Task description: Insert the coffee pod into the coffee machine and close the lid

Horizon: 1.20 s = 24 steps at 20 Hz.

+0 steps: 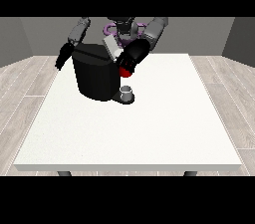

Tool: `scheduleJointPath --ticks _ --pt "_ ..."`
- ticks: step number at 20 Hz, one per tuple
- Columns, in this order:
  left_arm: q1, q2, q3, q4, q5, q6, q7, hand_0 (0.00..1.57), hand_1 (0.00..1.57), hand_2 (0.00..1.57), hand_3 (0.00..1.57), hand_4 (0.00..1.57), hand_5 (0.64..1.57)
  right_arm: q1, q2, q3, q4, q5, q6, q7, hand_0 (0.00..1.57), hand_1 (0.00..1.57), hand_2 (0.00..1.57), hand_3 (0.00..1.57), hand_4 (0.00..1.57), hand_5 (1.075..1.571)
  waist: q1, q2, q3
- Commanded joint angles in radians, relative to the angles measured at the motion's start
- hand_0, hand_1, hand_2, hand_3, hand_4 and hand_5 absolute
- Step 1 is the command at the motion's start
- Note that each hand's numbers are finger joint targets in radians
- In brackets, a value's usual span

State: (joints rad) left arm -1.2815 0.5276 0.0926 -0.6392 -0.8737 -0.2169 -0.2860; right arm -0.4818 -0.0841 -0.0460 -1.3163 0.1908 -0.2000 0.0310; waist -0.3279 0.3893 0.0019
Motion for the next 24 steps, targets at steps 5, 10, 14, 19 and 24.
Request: scheduleJointPath --ticks 5,10,14,19,24 --pt "-0.002 -0.012 -0.025 -0.005 -0.053 0.058 0.017 0.00 0.00 0.63 0.51 0.00 1.571 -0.014 -0.019 -0.030 0.043 -0.023 0.020 -0.030 0.00 0.00 0.00 0.00 0.11 1.571 0.010 0.014 -0.0013" --pt "-0.004 0.014 -0.004 0.022 -0.050 0.059 -0.002 0.00 0.00 0.53 0.44 0.00 1.571 0.035 0.016 0.018 0.022 0.028 -0.022 -0.047 0.00 0.00 0.00 0.00 0.15 1.571 -0.004 0.003 -0.0016" --pt "0.012 0.021 -0.003 0.042 -0.049 0.032 -0.017 0.00 0.00 0.36 0.25 0.00 1.571 0.017 -0.001 -0.009 0.034 0.003 -0.005 -0.013 0.00 0.00 0.00 0.00 0.00 1.571 0.014 -0.009 -0.0018" --pt "0.063 -0.067 -0.020 0.002 -0.033 -0.020 0.044 0.00 0.00 0.00 0.06 0.00 1.571 0.096 0.009 -0.056 0.141 -0.023 -0.022 -0.065 0.00 0.00 0.00 0.00 0.13 1.571 0.112 -0.148 -0.0010" --pt "0.172 -0.146 -0.032 -0.021 -0.015 -0.014 0.025 0.00 0.00 0.08 0.00 0.00 1.571 0.117 -0.013 -0.086 0.179 -0.036 -0.019 -0.057 0.00 0.00 0.00 0.00 0.00 1.571 0.176 -0.221 -0.0016"
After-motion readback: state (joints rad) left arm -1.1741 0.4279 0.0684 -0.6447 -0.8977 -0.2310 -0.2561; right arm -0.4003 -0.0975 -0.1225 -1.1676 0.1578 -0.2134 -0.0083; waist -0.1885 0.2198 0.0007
